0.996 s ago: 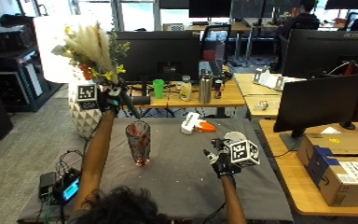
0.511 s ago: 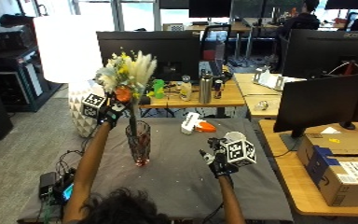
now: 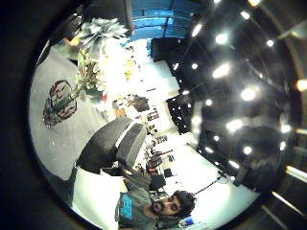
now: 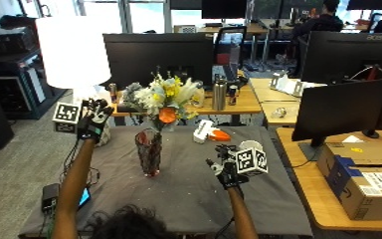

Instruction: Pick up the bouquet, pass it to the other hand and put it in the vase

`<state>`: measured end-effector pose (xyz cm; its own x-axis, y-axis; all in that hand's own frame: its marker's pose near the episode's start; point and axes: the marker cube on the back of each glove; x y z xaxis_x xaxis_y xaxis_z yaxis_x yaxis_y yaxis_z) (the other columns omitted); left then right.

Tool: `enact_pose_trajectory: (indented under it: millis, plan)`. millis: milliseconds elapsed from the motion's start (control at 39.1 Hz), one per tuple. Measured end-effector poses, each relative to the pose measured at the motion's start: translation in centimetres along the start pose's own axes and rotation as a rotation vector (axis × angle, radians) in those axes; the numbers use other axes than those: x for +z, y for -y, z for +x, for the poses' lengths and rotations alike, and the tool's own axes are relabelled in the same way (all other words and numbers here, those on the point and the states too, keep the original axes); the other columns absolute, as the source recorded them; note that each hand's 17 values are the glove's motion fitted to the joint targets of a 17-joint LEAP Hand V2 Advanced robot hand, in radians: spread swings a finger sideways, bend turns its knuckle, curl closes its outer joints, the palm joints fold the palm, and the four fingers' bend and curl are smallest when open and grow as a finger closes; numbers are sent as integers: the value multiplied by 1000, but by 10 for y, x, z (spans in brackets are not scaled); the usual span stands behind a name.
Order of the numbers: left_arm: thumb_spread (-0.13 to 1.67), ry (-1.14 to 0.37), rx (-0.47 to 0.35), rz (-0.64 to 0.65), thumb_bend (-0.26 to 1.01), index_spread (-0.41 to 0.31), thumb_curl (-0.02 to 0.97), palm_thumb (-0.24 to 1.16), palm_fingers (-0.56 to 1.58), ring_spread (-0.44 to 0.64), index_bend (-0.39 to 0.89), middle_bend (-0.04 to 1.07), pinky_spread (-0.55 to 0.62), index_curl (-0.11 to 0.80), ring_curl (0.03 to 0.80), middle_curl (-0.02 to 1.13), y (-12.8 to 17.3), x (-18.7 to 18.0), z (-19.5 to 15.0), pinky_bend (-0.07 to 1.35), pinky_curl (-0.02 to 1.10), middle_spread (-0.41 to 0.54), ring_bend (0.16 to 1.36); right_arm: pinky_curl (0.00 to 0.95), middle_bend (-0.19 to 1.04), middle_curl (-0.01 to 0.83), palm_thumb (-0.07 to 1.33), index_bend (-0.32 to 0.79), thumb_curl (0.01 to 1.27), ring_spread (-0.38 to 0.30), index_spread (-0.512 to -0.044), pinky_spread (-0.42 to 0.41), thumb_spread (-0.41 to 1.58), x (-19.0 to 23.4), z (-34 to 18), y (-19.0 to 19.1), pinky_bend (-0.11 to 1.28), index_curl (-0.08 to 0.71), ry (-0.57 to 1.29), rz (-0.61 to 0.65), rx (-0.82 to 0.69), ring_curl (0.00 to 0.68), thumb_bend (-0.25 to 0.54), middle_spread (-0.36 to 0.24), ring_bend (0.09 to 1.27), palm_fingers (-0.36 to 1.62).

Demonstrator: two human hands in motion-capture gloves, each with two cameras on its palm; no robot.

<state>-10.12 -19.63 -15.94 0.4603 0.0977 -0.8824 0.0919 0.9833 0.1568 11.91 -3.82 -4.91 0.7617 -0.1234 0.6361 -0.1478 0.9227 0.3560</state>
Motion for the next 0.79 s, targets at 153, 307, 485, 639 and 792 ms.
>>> enact_pose_trajectory:
  millis: [153, 307, 485, 639, 792]
  plan:
    - [954, -27, 84, 39, -32, 20, 249, 241, 473, 112, 141, 173, 341, 361, 351, 396, -18, -18, 10, 385, 376, 70, 590, 365, 160, 370, 956, 176, 568, 166, -273, 353, 1088, 5, -8, 2, 390, 410, -21, -1, -23, 318, -19, 16, 183, 617]
    - [944, -23, 118, 73, -35, 10, 252, 220, 443, 135, 138, 170, 358, 352, 345, 386, -30, -25, 15, 372, 374, 75, 581, 374, 163, 363, 911, 165, 554, 173, -283, 355, 1094, 8, -14, 5, 411, 407, -66, 6, -29, 310, -33, 21, 172, 562]
    - [933, 1, 203, 67, -34, 1, 259, 199, 444, 144, 144, 171, 360, 346, 337, 373, -34, -25, 12, 359, 370, 77, 576, 378, 179, 360, 860, 147, 541, 182, -293, 355, 1100, 10, -16, 3, 425, 387, -136, -5, -21, 307, -29, 29, 189, 526]
    - [922, -28, 177, 38, -35, -6, 263, 182, 444, 155, 146, 174, 361, 342, 334, 366, -38, -19, 5, 340, 367, 75, 577, 380, 186, 363, 841, 147, 534, 192, -301, 356, 1104, 10, -13, 1, 431, 373, -172, 2, -23, 304, -23, 31, 188, 500]
    - [918, -6, 231, 37, -31, -13, 268, 178, 444, 165, 146, 173, 370, 340, 332, 362, -43, -17, 4, 329, 365, 72, 570, 380, 188, 364, 839, 145, 530, 195, -304, 356, 1107, 4, -15, -2, 438, 361, -180, 14, -25, 302, -18, 32, 191, 494]
